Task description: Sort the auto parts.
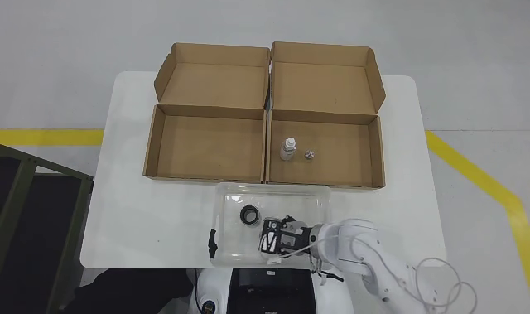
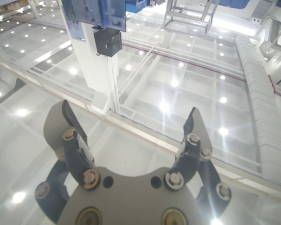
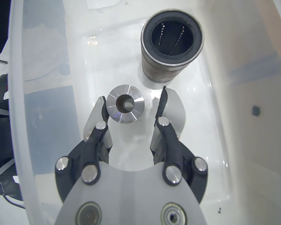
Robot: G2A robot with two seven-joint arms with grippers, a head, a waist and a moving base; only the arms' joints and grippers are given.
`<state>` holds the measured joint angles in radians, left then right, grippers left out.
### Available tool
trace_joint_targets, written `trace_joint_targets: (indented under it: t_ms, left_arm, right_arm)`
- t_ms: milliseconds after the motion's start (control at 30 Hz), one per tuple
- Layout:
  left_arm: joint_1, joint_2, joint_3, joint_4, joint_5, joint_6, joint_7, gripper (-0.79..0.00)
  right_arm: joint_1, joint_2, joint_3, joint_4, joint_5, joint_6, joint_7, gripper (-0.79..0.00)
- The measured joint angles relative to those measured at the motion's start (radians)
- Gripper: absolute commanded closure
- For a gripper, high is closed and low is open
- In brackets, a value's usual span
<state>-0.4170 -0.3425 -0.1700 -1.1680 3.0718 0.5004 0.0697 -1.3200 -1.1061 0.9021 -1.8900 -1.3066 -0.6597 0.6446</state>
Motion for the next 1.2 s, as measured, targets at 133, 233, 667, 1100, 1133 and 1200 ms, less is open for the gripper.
trace_joint_targets:
  t_ms: [133,233,667,1100,1133,1200]
  left_arm:
    - [0.0,0.0,0.0,0.0,0.0,0.0,0.0,-0.785]
    - [0.0,0.0,0.0,0.0,0.0,0.0,0.0,-0.785]
    - [0.0,0.0,0.0,0.0,0.0,0.0,0.0,-0.785]
    - [0.0,0.0,0.0,0.0,0.0,0.0,0.0,-0.785]
    - [0.0,0.0,0.0,0.0,0.0,0.0,0.0,-0.785]
    - [0.0,0.0,0.0,0.0,0.0,0.0,0.0,-0.785]
  right_arm:
    - [0.0,0.001,-0.005,-0.005,-0.004,-0.003,0.0,-0.259]
    - [-0.002,0.002,-0.007,-0.01,-0.005,-0.004,-0.001,-0.151]
    - [-0.019,0.012,0.019,-0.066,-0.005,-0.01,-0.009,0.0]
    - [-0.044,0.037,0.148,-0.167,0.104,-0.06,-0.064,0.0]
    - [-0.047,0.039,0.161,-0.178,0.111,-0.059,-0.077,0.0]
    - [-0.051,0.041,0.18,-0.192,0.126,-0.054,-0.102,0.0]
